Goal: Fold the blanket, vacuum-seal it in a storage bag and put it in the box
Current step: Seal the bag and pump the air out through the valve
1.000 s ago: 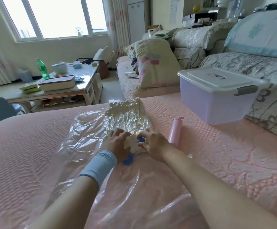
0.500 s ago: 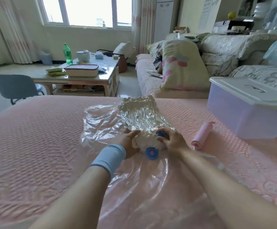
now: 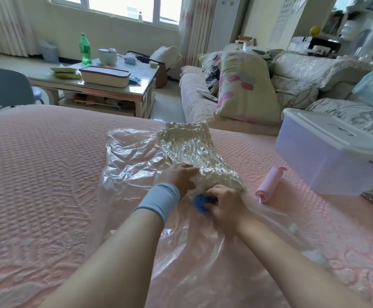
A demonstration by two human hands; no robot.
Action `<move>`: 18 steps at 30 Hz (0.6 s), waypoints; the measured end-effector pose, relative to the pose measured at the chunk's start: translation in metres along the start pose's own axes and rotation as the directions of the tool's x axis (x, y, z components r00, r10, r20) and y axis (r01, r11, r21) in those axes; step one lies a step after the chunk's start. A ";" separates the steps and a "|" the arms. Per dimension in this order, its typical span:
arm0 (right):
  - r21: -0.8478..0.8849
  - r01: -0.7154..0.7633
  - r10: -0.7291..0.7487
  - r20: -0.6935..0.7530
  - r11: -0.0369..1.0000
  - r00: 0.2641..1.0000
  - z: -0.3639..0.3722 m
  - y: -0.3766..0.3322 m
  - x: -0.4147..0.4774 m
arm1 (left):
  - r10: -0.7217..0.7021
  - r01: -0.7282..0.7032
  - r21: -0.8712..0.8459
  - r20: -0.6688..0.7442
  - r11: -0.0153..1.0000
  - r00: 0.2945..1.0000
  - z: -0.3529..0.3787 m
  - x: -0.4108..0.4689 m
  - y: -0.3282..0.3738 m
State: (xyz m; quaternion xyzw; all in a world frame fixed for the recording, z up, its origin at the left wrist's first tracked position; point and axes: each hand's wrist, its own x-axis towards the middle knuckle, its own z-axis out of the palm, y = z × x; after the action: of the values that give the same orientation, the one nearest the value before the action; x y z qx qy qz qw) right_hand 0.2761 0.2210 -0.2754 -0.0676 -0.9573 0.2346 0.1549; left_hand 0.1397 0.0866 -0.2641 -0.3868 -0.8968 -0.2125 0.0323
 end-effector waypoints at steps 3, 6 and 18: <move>-0.028 0.012 -0.013 -0.010 1.000 1.000 0.005 -0.004 0.004 | -0.026 0.027 -0.053 0.019 0.998 0.999 0.001 -0.002 -0.001; -0.031 0.014 -0.014 0.012 0.999 1.000 0.007 -0.004 0.008 | -0.012 0.012 0.000 0.018 1.000 1.000 0.005 -0.006 -0.001; -0.363 -0.028 0.090 0.155 0.931 0.984 -0.004 -0.019 0.015 | -0.097 0.098 -0.008 0.080 0.995 0.992 0.001 -0.008 0.002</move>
State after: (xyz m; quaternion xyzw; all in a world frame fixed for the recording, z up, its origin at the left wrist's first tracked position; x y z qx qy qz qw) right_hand 0.2621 0.2090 -0.2592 -0.1037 -0.9912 0.0653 0.0510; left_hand 0.1465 0.0830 -0.2665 -0.3510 -0.9138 -0.2036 -0.0163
